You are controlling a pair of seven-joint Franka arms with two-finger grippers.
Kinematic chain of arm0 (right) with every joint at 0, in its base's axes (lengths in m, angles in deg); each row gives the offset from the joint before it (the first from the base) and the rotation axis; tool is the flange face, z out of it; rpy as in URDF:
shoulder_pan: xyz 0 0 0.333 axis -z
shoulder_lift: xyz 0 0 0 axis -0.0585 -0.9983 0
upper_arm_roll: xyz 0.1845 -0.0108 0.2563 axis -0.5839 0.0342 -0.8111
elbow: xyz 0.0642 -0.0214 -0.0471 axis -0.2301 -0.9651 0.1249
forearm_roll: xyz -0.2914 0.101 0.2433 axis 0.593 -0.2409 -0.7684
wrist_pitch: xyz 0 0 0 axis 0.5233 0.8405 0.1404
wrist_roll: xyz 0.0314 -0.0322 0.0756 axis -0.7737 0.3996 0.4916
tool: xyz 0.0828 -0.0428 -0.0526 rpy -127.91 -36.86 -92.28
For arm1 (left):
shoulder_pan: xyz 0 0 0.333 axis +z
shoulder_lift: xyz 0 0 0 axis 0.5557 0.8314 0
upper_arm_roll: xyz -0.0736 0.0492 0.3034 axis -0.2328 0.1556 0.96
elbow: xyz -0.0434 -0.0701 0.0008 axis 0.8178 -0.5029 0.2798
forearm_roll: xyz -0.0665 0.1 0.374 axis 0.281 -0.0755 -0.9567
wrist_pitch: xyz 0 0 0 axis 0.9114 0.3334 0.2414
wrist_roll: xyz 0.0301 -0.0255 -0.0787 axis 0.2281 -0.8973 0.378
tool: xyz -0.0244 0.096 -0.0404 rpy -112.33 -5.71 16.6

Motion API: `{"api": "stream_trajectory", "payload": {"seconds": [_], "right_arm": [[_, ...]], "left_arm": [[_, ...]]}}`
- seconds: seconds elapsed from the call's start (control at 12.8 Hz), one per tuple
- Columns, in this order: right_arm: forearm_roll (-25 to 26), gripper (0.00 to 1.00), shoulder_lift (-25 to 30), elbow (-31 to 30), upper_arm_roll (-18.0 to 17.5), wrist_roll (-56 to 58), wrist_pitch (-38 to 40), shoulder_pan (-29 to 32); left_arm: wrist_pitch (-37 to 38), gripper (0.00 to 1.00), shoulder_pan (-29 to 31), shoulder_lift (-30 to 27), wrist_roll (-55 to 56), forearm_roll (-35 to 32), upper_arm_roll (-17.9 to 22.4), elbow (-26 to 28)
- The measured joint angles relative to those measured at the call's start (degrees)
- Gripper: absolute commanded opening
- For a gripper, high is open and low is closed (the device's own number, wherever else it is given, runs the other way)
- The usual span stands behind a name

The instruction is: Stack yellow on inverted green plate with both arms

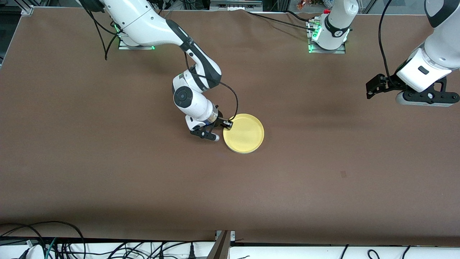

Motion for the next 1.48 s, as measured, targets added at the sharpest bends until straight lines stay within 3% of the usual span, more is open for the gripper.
{"api": "stream_trajectory", "payload": {"seconds": [0.16, 0.31, 0.55, 0.86, 1.25, 1.33, 1.48], "right_arm": [[3.74, 1.00, 3.60, 2.39, 3.61, 0.14, 8.84, 0.02], [6.67, 1.00, 6.49, 8.58, 8.32, 3.06, 23.82, 0.44], [6.85, 1.00, 7.91, 15.44, 14.56, 17.67, 38.90, 3.04], [6.96, 1.00, 8.67, 20.34, 21.98, 30.16, 51.05, 6.61], [7.79, 1.00, 13.38, 21.83, 33.15, 41.09, 62.61, 6.75], [9.20, 1.00, 14.64, 21.86, 34.42, 41.53, 64.22, 7.19], [12.22, 1.00, 18.06, 21.84, 32.75, 42.03, 65.58, 10.82]], "left_arm": [[0.06, 1.00, 0.00, 0.00, 0.00, 0.00, 0.00, 0.00], [0.11, 1.00, 0.01, 0.00, 0.00, 0.00, 0.01, 0.00], [0.12, 1.00, 0.02, 0.00, 0.00, 0.00, 0.02, 0.00], [0.14, 1.00, 0.02, 0.00, 0.00, 0.00, 0.02, 0.00], [0.14, 1.00, 0.02, 0.00, 0.00, 0.00, 0.02, 0.00], [0.14, 1.00, 0.02, 0.00, 0.00, 0.00, 0.02, 0.00], [0.15, 1.00, 0.02, 0.00, 0.00, 0.00, 0.02, 0.01]]}}
